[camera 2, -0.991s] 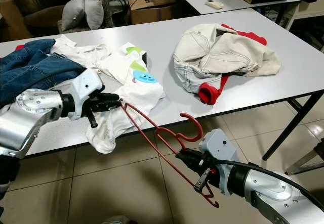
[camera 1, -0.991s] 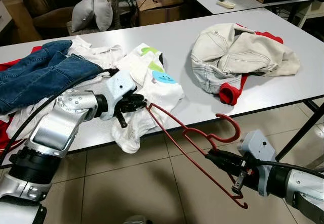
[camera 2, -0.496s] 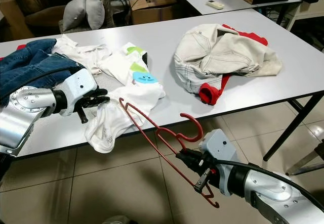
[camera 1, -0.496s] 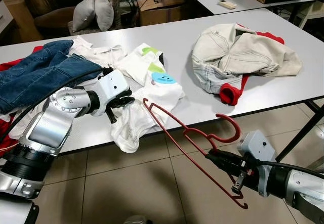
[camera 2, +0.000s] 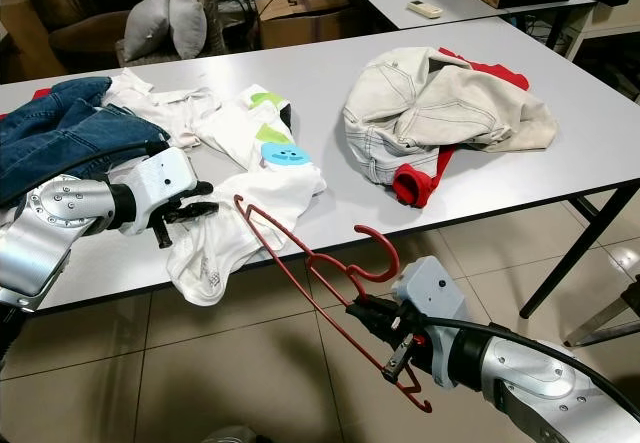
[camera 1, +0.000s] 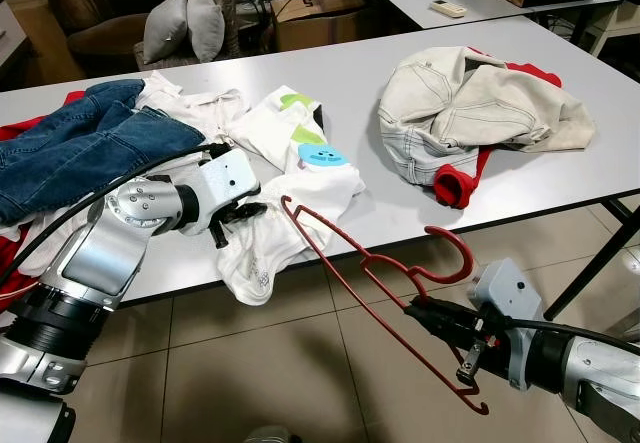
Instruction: Hang hanger
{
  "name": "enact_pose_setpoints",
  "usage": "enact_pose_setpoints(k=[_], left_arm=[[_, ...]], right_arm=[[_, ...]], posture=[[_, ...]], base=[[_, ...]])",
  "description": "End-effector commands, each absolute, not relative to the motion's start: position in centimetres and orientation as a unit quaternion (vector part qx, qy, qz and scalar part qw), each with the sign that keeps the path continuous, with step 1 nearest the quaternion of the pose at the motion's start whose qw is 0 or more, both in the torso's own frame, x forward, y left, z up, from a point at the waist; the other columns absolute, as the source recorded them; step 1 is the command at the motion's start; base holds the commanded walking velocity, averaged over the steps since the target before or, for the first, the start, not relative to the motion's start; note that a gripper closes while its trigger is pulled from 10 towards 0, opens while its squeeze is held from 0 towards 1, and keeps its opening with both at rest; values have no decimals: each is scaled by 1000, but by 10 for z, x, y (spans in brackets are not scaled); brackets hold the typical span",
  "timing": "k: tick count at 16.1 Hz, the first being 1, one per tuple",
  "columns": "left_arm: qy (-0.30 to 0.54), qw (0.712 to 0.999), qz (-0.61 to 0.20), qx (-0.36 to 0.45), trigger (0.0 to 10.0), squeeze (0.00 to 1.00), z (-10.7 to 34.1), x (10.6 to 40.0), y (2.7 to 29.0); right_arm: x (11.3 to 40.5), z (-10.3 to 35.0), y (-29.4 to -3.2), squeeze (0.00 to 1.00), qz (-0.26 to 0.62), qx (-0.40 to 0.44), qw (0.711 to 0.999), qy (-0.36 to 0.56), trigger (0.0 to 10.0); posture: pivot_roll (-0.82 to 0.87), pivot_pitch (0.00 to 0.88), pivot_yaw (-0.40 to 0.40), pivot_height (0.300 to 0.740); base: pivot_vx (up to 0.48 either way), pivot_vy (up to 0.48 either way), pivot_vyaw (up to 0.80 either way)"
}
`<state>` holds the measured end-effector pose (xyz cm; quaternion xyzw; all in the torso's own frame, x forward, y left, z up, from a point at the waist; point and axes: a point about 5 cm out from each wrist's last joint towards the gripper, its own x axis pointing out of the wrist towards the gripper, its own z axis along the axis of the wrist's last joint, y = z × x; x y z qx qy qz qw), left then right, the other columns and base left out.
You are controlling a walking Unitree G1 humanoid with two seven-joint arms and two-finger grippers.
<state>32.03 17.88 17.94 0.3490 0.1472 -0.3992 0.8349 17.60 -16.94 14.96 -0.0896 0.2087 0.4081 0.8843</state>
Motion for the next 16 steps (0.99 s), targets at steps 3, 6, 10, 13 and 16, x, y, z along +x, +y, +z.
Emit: enact_pose_setpoints(k=[3, 6, 10, 13, 16], left_arm=[[149, 840, -382, 355, 10000, 0, 181, 322, 187], [154, 841, -356, 378, 10000, 0, 179, 328, 191], [158, 836, -357, 386, 6471, 0, 177, 329, 191], [159, 835, -360, 384, 0, 0, 176, 329, 191], [164, 833, -364, 383, 0, 0, 173, 329, 191]], right_arm=[[177, 150, -168, 0, 410, -88, 883, 208, 10000], [177, 150, -168, 0, 412, -87, 883, 208, 10000], [176, 150, -168, 0, 411, -87, 883, 207, 10000], [176, 150, -168, 0, 411, -87, 883, 207, 10000], [176, 151, -168, 0, 412, -87, 883, 207, 10000]], posture=[[3, 0, 105, 740], [3, 0, 106, 740], [-1, 0, 108, 740], [-1, 0, 108, 740], [-1, 0, 108, 740]], base=[[0, 0, 0], [0, 0, 0], [0, 0, 0], [0, 0, 0], [0, 0, 0]])
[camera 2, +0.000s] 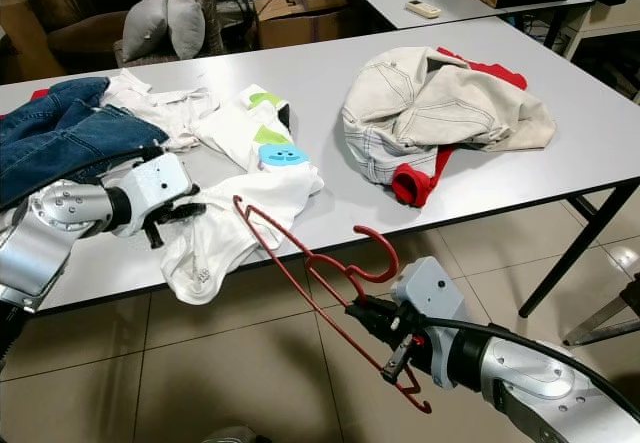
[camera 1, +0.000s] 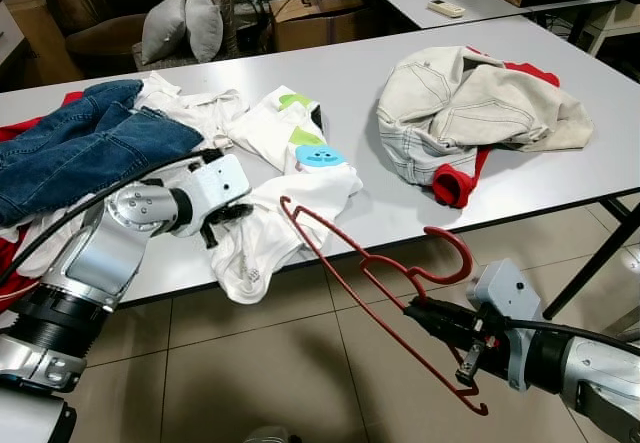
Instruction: Hang hanger
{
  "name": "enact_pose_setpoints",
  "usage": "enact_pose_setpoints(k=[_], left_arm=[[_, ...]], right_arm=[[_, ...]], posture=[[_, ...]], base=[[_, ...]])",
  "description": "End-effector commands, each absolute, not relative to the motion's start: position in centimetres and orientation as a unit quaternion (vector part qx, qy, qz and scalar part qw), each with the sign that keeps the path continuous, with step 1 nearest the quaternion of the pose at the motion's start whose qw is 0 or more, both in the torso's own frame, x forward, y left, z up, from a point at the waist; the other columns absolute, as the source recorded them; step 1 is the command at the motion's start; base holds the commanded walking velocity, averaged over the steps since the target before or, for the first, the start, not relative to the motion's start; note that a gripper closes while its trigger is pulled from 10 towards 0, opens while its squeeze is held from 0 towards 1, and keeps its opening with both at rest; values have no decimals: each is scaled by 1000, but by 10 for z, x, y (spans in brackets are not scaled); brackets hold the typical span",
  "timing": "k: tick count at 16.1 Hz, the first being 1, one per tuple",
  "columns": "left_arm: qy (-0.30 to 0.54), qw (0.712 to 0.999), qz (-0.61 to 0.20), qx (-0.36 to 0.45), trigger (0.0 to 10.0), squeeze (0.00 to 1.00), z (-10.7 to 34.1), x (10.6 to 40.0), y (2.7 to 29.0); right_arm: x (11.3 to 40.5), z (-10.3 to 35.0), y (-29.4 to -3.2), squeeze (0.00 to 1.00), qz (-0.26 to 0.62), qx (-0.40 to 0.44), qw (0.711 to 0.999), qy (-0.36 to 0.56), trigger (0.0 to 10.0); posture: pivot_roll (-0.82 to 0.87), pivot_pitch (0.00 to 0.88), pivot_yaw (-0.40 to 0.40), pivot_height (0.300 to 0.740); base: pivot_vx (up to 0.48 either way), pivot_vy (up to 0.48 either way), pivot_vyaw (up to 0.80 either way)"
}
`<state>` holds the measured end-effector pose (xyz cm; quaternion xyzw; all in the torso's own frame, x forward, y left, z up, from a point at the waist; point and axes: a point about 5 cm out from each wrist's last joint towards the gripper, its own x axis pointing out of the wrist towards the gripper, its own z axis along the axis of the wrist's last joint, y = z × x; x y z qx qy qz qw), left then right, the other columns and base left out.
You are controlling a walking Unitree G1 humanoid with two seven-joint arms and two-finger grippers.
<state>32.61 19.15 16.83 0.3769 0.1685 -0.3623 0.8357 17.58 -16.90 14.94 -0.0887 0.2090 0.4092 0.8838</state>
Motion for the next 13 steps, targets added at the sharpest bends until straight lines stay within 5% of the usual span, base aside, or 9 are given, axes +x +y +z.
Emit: enact_pose_setpoints(k=[1, 8, 10, 13], left_arm=[[166, 832, -365, 383, 0, 0, 172, 328, 191], [176, 838, -354, 377, 0, 0, 171, 331, 196], [144, 878, -350, 294, 0, 0, 190, 339, 185], [119, 886, -362, 265, 0, 0, 207, 341, 178]], right_arm=[[176, 151, -168, 0, 412, -87, 883, 207, 10000], [175, 156, -167, 0, 416, -78, 886, 191, 10000], [167, 162, -163, 0, 445, -59, 873, 189, 10000], [165, 160, -160, 0, 448, -58, 871, 195, 10000]], posture=[[-1, 0, 108, 740], [-1, 0, 110, 740], [-6, 0, 113, 740], [-3, 0, 112, 740]], base=[[0, 0, 0], [0, 0, 0], [0, 0, 0], [0, 0, 0]])
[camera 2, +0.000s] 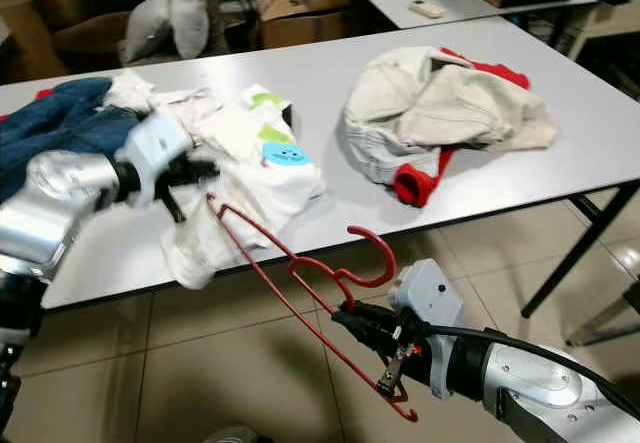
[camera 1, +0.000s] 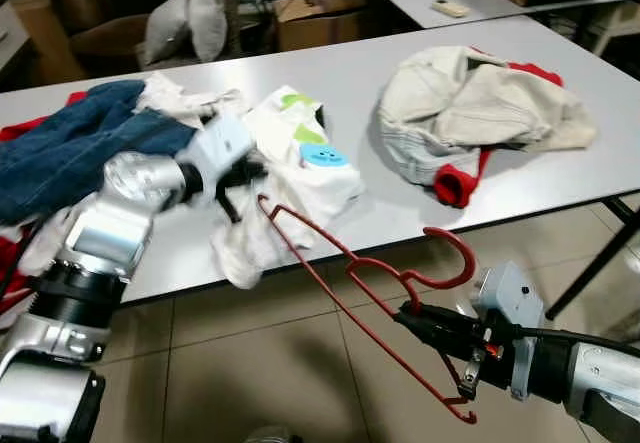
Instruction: Hang hanger
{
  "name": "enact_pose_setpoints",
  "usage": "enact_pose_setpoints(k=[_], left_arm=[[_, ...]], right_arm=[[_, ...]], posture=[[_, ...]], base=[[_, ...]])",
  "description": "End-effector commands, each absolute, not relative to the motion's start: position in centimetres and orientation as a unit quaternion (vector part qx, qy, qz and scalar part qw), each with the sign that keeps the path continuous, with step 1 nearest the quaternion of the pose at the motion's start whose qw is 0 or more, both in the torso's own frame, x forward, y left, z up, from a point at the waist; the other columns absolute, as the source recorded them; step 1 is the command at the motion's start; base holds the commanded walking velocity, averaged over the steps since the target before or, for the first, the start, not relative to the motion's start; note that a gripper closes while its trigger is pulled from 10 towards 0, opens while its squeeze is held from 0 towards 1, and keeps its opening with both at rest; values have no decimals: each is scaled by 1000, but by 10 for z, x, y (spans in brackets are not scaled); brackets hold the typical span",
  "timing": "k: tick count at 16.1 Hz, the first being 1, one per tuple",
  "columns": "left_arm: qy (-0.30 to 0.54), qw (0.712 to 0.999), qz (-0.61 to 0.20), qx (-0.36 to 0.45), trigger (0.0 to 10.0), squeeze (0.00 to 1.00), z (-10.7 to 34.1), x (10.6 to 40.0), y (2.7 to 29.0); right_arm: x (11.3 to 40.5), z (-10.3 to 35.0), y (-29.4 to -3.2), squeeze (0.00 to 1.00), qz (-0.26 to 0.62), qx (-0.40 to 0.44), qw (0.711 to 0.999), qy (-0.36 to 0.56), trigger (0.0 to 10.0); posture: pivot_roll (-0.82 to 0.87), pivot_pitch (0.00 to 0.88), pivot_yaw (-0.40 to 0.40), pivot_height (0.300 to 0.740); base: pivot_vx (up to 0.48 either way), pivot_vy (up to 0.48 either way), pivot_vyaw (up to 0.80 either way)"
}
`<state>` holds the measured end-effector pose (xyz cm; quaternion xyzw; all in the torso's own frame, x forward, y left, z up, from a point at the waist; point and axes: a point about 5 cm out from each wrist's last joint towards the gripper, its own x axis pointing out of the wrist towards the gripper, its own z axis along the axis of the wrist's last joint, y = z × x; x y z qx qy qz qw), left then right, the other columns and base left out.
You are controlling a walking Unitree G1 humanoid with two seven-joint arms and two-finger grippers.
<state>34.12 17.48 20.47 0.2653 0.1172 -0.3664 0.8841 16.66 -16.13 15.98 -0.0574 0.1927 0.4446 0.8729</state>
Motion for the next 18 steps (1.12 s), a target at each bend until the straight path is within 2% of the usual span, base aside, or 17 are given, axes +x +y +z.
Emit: enact_pose_setpoints(k=[1, 6, 12, 13, 16, 18], left_arm=[[114, 886, -368, 257, 0, 0, 212, 339, 178], [128, 880, -378, 257, 0, 0, 230, 329, 183], [93, 888, -370, 255, 0, 0, 255, 324, 176], [60, 899, -345, 263, 0, 0, 270, 329, 176], [26, 906, -290, 307, 0, 0, 283, 337, 183], [19, 900, -268, 342, 0, 0, 284, 339, 186]], right_arm=[[167, 158, -160, 0, 441, -61, 873, 198, 10000], [178, 157, -163, 0, 416, -67, 885, 199, 10000], [180, 136, -162, 0, 418, -83, 867, 260, 10000], [184, 132, -163, 0, 408, -88, 867, 273, 10000], [183, 137, -167, 0, 400, -100, 867, 279, 10000], [179, 156, -166, 0, 415, -98, 874, 234, 10000]], posture=[[0, 0, 112, 740], [24, 0, 97, 740], [27, 0, 85, 740], [28, 0, 83, 740], [27, 0, 87, 740], [14, 0, 99, 740]], base=[[0, 0, 0], [0, 0, 0], [0, 0, 0], [0, 0, 0], [0, 0, 0], [0, 0, 0]])
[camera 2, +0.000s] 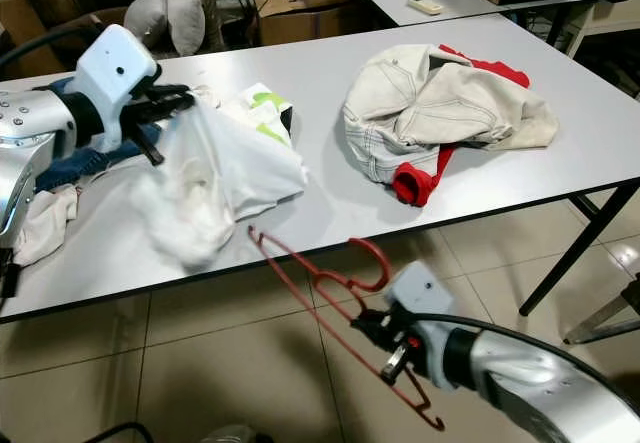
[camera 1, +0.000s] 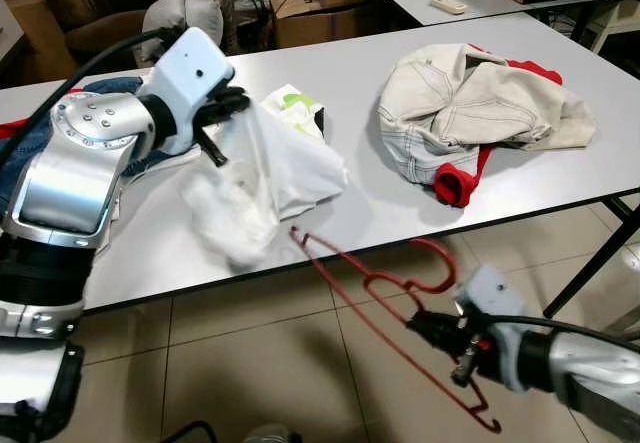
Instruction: Hang hanger
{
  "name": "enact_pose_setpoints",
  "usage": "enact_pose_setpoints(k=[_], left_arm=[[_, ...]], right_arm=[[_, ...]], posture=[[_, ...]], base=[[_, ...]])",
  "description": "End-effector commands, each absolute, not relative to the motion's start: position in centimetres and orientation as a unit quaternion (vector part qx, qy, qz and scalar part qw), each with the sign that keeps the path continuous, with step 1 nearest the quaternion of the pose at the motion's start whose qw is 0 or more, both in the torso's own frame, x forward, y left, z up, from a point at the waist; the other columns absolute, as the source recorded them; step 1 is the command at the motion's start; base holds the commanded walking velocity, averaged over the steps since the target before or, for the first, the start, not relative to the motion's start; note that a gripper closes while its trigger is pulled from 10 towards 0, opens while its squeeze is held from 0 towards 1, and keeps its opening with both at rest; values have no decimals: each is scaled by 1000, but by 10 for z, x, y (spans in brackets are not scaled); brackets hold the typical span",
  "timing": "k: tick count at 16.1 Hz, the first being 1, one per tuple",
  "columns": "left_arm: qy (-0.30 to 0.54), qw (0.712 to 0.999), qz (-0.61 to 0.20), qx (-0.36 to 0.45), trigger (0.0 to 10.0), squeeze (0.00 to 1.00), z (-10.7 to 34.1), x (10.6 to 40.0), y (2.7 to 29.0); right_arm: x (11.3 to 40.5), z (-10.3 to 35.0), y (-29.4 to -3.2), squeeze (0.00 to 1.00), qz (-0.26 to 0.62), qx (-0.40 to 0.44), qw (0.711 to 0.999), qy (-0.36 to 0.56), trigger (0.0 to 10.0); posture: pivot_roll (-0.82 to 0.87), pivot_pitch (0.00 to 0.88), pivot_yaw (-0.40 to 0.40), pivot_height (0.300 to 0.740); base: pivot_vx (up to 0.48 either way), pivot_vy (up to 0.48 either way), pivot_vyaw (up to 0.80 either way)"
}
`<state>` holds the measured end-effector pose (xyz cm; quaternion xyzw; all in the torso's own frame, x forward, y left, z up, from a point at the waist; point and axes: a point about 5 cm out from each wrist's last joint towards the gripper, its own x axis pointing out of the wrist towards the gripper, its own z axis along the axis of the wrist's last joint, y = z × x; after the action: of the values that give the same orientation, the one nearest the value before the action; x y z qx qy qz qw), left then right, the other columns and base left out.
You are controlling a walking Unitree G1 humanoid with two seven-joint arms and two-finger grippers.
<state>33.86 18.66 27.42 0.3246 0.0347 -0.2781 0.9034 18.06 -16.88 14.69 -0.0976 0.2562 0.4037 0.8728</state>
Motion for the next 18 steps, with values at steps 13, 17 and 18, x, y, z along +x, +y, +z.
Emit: enact_pose_setpoints(k=[13, 17, 18], left_arm=[[24, 886, -313, 342, 0, 0, 267, 334, 165], [30, 892, -289, 346, 0, 0, 252, 340, 166], [29, 897, -267, 351, 0, 0, 250, 343, 171]], right_arm=[[222, 156, -126, 0, 391, 29, 901, 188, 10000], [221, 162, -113, 0, 434, 37, 883, 175, 10000], [216, 162, -113, 0, 446, 33, 876, 180, 10000]], posture=[[25, 0, 91, 740], [26, 0, 84, 740], [30, 0, 76, 740]], base=[[0, 0, 0], [0, 0, 0], [0, 0, 0]])
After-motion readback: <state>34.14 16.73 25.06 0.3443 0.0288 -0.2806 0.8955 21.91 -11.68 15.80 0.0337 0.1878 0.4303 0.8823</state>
